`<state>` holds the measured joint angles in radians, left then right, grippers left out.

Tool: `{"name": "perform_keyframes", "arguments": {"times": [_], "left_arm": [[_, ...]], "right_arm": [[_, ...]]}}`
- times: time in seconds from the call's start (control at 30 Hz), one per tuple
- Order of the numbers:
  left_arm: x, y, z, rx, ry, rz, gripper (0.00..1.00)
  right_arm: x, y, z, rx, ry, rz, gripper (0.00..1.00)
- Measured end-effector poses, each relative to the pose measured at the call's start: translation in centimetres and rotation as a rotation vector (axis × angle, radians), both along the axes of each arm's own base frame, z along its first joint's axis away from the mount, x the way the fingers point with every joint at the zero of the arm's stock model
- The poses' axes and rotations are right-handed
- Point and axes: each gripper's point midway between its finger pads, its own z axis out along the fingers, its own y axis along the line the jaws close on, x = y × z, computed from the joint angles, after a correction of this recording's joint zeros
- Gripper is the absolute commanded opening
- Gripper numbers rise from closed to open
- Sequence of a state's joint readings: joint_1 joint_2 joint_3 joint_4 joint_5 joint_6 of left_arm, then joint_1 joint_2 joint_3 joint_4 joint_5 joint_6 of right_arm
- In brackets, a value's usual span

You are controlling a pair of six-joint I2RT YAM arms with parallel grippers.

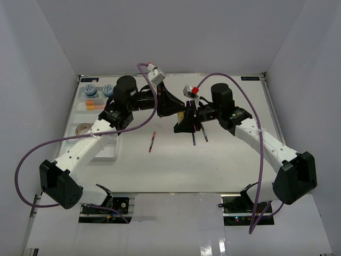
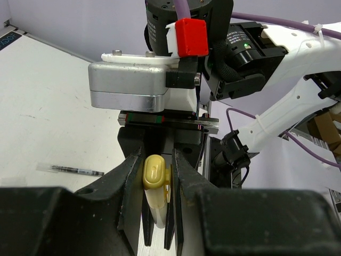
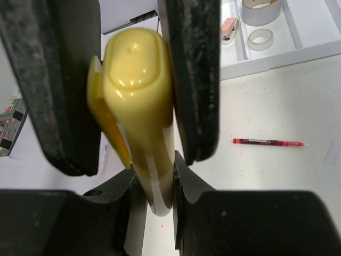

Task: Sort the stationery into containers
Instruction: Close the pen cap on the pen.

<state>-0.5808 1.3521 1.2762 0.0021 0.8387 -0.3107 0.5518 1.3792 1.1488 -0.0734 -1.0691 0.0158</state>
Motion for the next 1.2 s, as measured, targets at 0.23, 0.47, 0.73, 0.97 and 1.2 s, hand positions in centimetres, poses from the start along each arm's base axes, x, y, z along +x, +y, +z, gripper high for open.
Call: {"name": "perform_keyframes", "arguments": {"times": [0.23, 0.47, 0.73, 0.97, 1.2], "left_arm": [[0.0, 0.0, -0.1, 0.011, -0.008, 0.0, 0.1], [0.1, 0.0, -0.6, 0.009, -0.017, -0.001, 0.0], [0.6, 0.3, -1.1, 0.0, -0.037, 0.016, 0.0], [0.7, 0.5, -0.6, -0.005, -0.036, 0.042, 0.0], [0.2, -0.2, -2.1, 0.041, 0.024, -0.007, 0.0]], "right_arm": [[0.0, 0.0, 0.0, -0.002, -0.001, -0.003, 0.08], [0.1, 0.0, -0.3, -0.01, 0.009, -0.01, 0.08], [0.5, 0.2, -0.3, -0.024, 0.03, -0.009, 0.08], [0.5, 0.3, -0.5, -0.011, 0.018, 0.0, 0.08], [-0.3, -0.4, -2.2, -0.014, 0.032, -0.007, 0.16]]}}
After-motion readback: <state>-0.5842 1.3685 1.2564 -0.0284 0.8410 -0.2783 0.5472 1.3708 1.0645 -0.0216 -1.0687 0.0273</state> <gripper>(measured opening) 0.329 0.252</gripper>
